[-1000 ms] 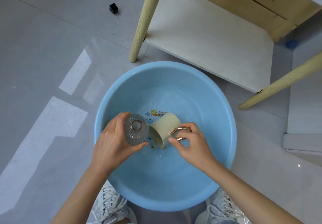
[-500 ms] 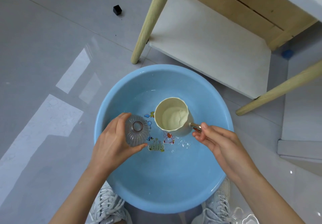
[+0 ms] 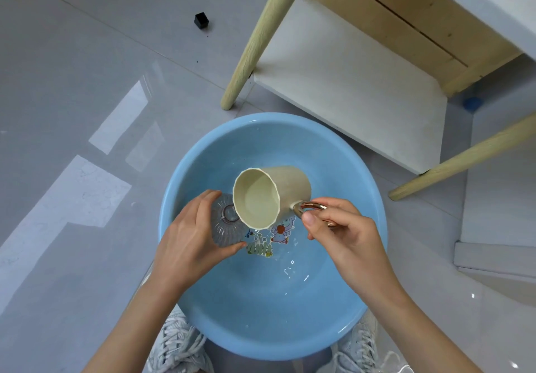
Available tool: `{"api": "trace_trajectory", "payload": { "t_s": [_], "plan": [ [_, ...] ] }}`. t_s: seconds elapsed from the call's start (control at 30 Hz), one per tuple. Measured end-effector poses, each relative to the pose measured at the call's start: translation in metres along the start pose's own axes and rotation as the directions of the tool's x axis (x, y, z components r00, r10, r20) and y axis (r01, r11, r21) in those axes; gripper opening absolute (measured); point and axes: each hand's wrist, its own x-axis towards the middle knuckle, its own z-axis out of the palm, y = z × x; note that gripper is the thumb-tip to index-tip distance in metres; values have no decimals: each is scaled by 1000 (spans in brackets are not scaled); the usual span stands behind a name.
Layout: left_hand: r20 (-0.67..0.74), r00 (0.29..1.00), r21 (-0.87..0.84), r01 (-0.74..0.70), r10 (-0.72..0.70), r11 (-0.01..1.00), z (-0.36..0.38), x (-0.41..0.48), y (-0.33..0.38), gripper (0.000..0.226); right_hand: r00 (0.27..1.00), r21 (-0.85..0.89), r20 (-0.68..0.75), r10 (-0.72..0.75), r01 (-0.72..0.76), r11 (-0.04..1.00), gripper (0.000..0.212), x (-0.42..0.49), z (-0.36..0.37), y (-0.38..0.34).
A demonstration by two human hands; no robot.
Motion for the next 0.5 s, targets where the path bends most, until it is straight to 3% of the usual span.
{"api": "trace_trajectory", "payload": {
  "t_s": [0.5],
  "plan": [
    [-4,1000,11,-15,15,1000,-1,1,1,92,957,-250,11,-291,284,926,12,-4,7,-7]
  ]
}}
